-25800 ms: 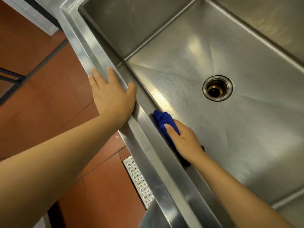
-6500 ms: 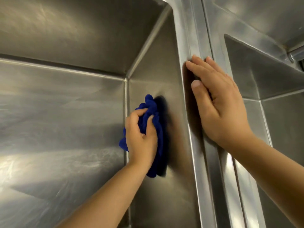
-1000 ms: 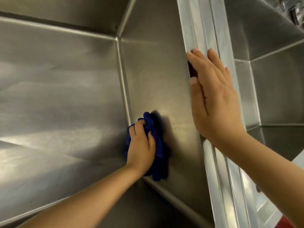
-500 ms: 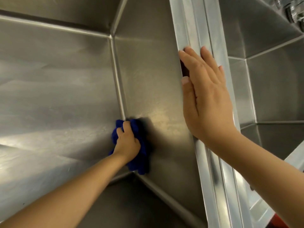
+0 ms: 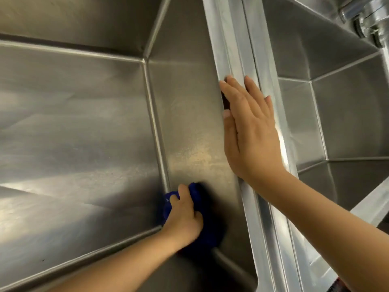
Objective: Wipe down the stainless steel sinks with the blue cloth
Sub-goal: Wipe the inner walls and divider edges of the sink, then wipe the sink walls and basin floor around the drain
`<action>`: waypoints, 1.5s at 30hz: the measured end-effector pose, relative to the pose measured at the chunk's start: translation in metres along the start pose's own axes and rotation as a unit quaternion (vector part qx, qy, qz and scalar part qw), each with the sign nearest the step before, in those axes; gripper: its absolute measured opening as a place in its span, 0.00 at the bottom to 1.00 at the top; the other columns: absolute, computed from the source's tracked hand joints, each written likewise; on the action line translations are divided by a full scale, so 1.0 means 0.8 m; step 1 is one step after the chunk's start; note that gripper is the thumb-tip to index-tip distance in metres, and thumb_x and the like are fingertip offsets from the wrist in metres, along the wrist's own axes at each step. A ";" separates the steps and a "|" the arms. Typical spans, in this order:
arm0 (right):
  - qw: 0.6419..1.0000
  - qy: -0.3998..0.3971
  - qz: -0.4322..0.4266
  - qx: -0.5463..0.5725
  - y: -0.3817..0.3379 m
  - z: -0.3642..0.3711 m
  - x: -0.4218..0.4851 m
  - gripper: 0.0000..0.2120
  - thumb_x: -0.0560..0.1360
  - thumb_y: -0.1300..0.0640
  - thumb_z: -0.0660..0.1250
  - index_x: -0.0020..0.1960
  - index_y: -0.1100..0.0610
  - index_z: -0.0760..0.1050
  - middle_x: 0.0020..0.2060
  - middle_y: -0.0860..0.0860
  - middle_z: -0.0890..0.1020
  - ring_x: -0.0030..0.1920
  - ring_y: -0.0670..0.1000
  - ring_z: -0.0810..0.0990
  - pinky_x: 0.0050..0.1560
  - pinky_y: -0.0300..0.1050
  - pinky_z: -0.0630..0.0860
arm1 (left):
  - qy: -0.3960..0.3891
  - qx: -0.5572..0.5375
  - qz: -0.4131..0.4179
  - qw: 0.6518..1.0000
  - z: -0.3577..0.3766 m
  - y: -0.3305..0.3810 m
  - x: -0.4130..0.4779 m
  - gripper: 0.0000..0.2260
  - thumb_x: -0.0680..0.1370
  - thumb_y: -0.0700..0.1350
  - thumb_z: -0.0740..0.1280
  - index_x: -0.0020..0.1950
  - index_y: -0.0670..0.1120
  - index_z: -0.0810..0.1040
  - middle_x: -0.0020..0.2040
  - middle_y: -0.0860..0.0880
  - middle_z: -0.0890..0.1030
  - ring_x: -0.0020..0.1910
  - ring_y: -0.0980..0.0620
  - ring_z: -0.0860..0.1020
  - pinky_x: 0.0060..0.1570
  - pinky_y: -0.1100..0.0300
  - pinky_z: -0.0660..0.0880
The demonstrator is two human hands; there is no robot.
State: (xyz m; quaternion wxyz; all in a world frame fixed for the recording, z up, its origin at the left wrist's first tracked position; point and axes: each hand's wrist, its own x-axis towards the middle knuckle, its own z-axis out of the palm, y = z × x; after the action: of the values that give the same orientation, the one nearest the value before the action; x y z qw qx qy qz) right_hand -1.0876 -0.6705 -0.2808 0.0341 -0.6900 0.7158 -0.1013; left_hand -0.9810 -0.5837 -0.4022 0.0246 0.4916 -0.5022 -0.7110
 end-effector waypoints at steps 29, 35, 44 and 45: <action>0.963 -0.139 -0.129 0.192 -0.162 -0.095 -0.029 0.31 0.77 0.55 0.63 0.77 0.51 0.56 0.72 0.48 0.68 0.71 0.49 0.67 0.70 0.41 0.62 | 0.215 0.144 0.184 0.948 -0.276 0.152 -0.255 0.16 0.68 0.34 0.73 0.51 0.48 0.76 0.46 0.55 0.81 0.45 0.59 0.80 0.40 0.71 0.75; 0.877 -0.113 0.064 0.462 -0.194 -0.121 -0.019 0.12 0.78 0.58 0.63 0.60 0.54 0.76 0.53 0.48 0.83 0.54 0.49 0.82 0.58 0.49 0.78 | 0.292 0.132 0.204 0.925 -0.263 0.167 -0.284 0.16 0.68 0.36 0.73 0.51 0.43 0.71 0.46 0.48 0.79 0.43 0.50 0.79 0.39 0.62 0.76; 0.869 -0.118 0.033 0.480 -0.243 -0.144 -0.021 0.07 0.76 0.62 0.66 0.52 0.53 0.73 0.47 0.51 0.81 0.48 0.50 0.80 0.48 0.42 0.77 | 0.312 0.079 0.207 0.924 -0.243 0.155 -0.309 0.37 0.66 0.40 0.79 0.65 0.50 0.58 0.54 0.49 0.76 0.51 0.54 0.78 0.41 0.69 0.74; 0.873 -0.116 0.018 0.473 -0.248 -0.148 -0.020 0.07 0.77 0.63 0.65 0.53 0.54 0.73 0.47 0.50 0.80 0.48 0.50 0.79 0.48 0.40 0.75 | 0.291 0.077 0.203 0.932 -0.247 0.154 -0.314 0.39 0.66 0.39 0.79 0.67 0.51 0.57 0.55 0.49 0.76 0.51 0.53 0.78 0.43 0.67 0.76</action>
State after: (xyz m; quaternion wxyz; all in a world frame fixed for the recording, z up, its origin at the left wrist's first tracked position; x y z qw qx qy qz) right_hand -0.9144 -0.6484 -0.1287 0.4411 -0.5853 0.5857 -0.3461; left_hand -0.7649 -0.6475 -0.1443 0.2758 0.5648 -0.6155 -0.4754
